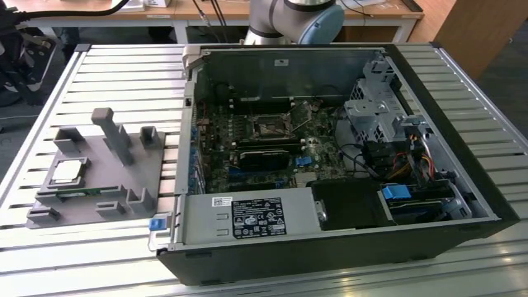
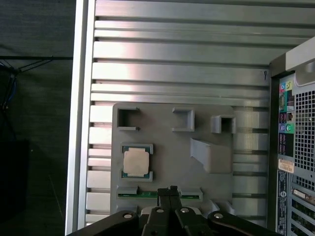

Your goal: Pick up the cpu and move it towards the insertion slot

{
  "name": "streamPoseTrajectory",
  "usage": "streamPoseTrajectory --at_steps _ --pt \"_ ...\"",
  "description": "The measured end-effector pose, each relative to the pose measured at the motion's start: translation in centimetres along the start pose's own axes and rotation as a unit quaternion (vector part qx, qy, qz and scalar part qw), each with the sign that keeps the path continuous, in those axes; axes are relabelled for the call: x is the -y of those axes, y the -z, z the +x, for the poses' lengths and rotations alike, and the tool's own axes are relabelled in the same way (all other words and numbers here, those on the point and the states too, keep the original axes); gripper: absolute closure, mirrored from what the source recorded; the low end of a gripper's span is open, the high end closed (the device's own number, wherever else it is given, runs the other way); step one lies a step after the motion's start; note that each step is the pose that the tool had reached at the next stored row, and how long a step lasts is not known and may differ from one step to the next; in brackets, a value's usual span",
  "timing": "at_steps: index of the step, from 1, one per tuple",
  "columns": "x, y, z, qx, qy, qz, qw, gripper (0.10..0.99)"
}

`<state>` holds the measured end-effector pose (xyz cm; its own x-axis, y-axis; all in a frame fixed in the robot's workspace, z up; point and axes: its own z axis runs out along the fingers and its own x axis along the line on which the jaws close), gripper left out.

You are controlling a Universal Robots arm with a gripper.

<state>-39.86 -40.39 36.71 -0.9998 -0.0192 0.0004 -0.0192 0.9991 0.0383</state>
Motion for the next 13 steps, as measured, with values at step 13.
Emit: streamPoseTrajectory --at_steps 13 --pt "0.00 -0.10 0.39 0.0000 0.000 0.0000 1.0000 0.980"
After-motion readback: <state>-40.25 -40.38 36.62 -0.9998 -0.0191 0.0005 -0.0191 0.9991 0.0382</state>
